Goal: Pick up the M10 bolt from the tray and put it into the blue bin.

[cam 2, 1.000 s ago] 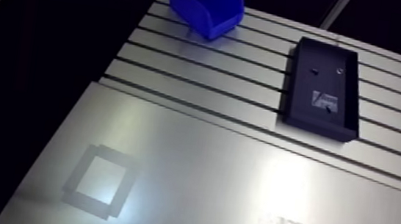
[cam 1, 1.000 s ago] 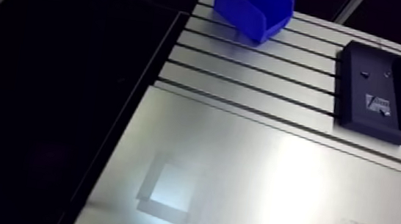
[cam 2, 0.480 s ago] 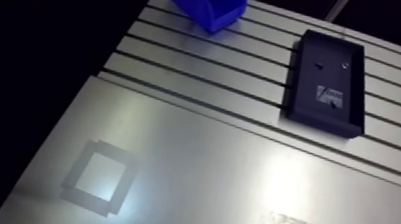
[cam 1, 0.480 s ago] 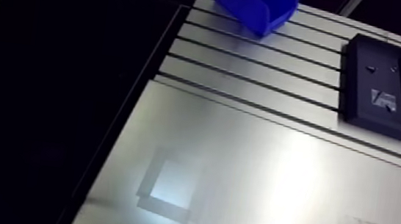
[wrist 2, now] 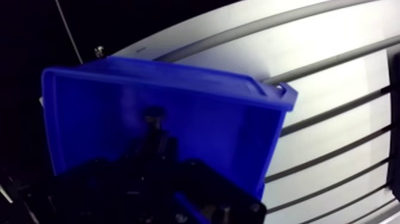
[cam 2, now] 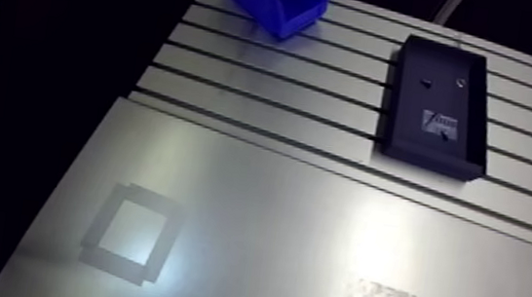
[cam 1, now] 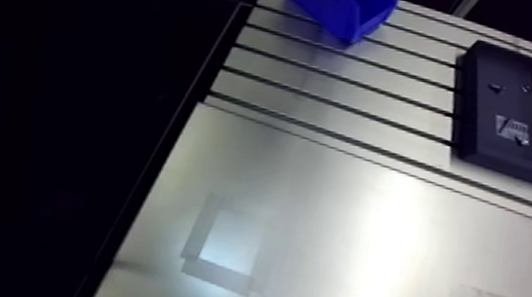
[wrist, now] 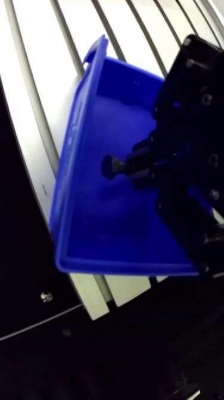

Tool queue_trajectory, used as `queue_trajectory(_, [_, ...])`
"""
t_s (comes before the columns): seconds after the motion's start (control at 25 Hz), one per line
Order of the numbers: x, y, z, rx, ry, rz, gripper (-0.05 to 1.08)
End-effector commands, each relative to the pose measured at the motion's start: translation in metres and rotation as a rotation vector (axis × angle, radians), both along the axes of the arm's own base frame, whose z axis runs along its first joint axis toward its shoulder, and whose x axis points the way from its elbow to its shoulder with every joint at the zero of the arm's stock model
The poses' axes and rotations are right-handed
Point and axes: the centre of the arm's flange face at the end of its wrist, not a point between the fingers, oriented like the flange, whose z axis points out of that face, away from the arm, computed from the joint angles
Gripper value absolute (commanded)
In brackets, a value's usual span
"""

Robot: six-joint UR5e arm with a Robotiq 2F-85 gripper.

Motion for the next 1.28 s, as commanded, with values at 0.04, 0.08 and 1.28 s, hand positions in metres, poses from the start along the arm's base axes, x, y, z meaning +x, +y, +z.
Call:
queue_trajectory(0.04, [-0.0001,0.0001,-0.0023,0.002,-0.003,0.003,0.88])
queue_trajectory(0.08, [0.0003,-0.0009,-0.0034,0.002,-0.004,0.005,0.85])
queue_trajectory(1.28, [-0.0007,-0.0002,0.0022,-0.001,0.003,0.006,0.35])
